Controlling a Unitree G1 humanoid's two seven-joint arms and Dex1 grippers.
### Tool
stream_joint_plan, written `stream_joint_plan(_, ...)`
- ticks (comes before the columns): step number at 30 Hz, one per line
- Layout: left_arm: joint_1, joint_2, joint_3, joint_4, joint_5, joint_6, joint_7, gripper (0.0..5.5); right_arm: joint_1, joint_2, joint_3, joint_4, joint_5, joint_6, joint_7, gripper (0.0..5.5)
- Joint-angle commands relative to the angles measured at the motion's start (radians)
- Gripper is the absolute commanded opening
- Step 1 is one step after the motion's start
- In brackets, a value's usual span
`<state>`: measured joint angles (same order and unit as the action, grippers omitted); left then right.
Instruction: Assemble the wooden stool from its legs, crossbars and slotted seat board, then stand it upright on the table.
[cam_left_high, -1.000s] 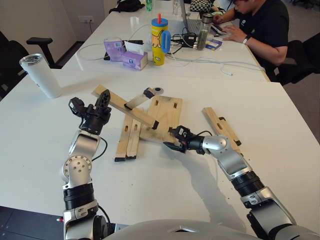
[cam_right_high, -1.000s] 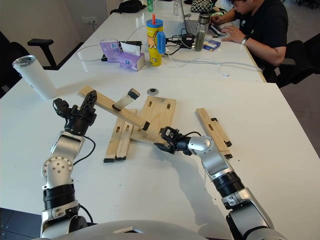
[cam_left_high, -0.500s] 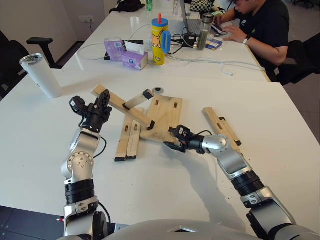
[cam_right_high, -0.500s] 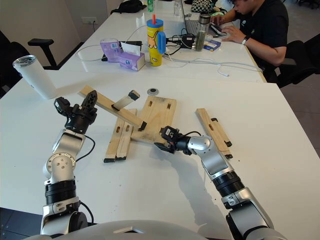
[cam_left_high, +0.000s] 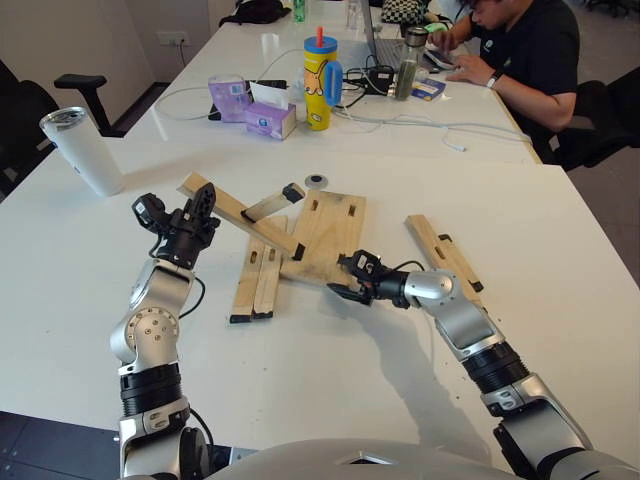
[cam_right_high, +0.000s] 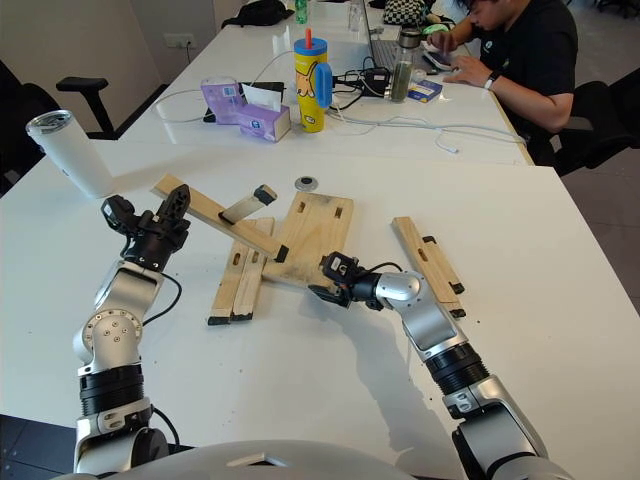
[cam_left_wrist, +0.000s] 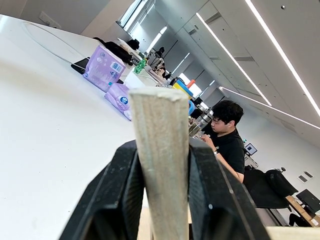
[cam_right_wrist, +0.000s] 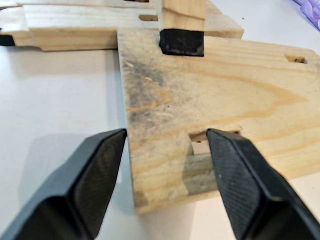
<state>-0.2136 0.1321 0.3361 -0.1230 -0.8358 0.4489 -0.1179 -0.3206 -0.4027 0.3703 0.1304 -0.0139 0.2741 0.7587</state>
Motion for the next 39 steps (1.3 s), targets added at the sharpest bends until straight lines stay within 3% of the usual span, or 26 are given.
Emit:
stream_joint_plan(1, 0.028, 0.017, -0.020, 0.000, 0.058, 0.028, 0.030, 1.03, 0.056, -0.024, 0.022, 0.051, -0.034, 0.067, 0.002, 2.97)
stream_joint_plan(12, 0.071, 0.047, -0.273, -0.178, 0.304, 0.066, 0.093, 1.03, 0.060, -0.025, 0.021, 0.049, -0.040, 0.059, -0.007, 2.97)
stream_joint_plan(20, 0.025, 0.074, -0.372, -0.209, 0.369, 0.142, 0.072, 1.03, 0.060, -0.017, 0.022, 0.055, -0.044, 0.054, -0.012, 2.97)
stream_joint_plan(21, 0.018, 0.080, -0.385, -0.212, 0.382, 0.148, 0.070, 1.39, 0.059, -0.015, 0.022, 0.056, -0.044, 0.055, -0.013, 2.97)
stream_joint_plan(23, 0.010, 0.082, -0.400, -0.224, 0.403, 0.153, 0.068, 1.60, 0.056, -0.010, 0.022, 0.059, -0.043, 0.055, -0.016, 2.97)
stream_joint_plan(28, -0.029, 0.056, -0.351, -0.265, 0.412, 0.156, 0.088, 2.45, 0.053, -0.005, 0.019, 0.065, -0.042, 0.054, -0.022, 2.97)
stream_joint_plan(39, -0.171, 0.014, -0.214, -0.412, 0.323, 0.159, 0.113, 2.47, 0.059, -0.004, 0.017, 0.065, -0.041, 0.050, -0.024, 2.97)
